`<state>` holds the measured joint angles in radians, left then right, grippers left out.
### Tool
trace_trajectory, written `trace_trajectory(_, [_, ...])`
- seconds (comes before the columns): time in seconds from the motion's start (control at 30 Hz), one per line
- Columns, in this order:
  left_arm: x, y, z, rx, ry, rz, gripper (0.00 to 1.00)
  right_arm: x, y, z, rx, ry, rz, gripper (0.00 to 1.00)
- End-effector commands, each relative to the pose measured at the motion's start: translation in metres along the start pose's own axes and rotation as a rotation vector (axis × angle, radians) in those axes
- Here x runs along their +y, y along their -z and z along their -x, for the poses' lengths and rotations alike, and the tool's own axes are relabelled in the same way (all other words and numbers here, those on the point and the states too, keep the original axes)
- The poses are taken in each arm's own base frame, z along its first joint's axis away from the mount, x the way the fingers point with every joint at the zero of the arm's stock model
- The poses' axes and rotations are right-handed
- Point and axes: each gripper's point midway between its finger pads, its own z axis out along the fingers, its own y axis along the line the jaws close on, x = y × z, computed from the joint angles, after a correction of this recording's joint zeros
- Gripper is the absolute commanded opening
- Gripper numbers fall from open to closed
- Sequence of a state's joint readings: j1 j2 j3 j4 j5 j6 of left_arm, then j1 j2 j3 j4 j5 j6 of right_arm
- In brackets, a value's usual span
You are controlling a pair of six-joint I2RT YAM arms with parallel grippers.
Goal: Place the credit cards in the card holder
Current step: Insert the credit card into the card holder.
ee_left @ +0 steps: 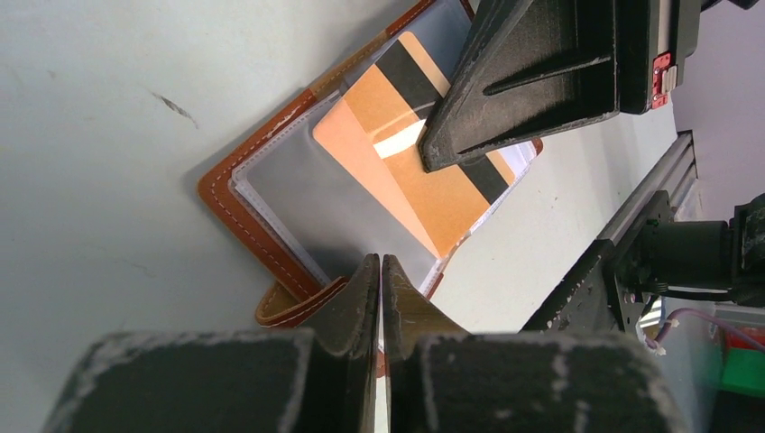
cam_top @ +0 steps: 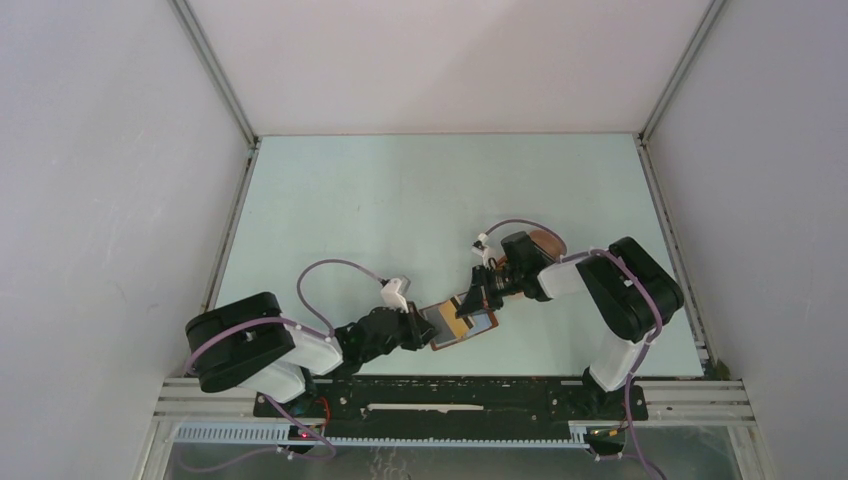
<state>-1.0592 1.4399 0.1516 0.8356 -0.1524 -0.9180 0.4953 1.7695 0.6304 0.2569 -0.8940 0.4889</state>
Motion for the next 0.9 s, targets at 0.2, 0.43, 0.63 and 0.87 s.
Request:
trace_trajectory(0.2, [0.001, 0.003, 0.005, -0.033, 0.031, -0.017, 0.07, -0.012, -0.002, -0.003, -0.045, -0.055, -0.090, 0.01])
trace_trajectory(0.43, [0.000, 0.004, 0.006, -0.037, 0.034, -0.023, 0.07, -0.010, -0.005, -0.007, -0.028, -0.054, -0.079, 0.03])
trace_trajectory(0.63, [-0.001, 0.005, 0.009, -0.047, 0.036, -0.027, 0.07, -0.007, -0.008, -0.011, -0.013, -0.043, -0.069, 0.04])
trace_trajectory(0.87, [-0.002, 0.006, 0.010, -0.052, 0.037, -0.031, 0.07, 0.002, -0.011, -0.014, 0.001, 0.005, -0.045, 0.10])
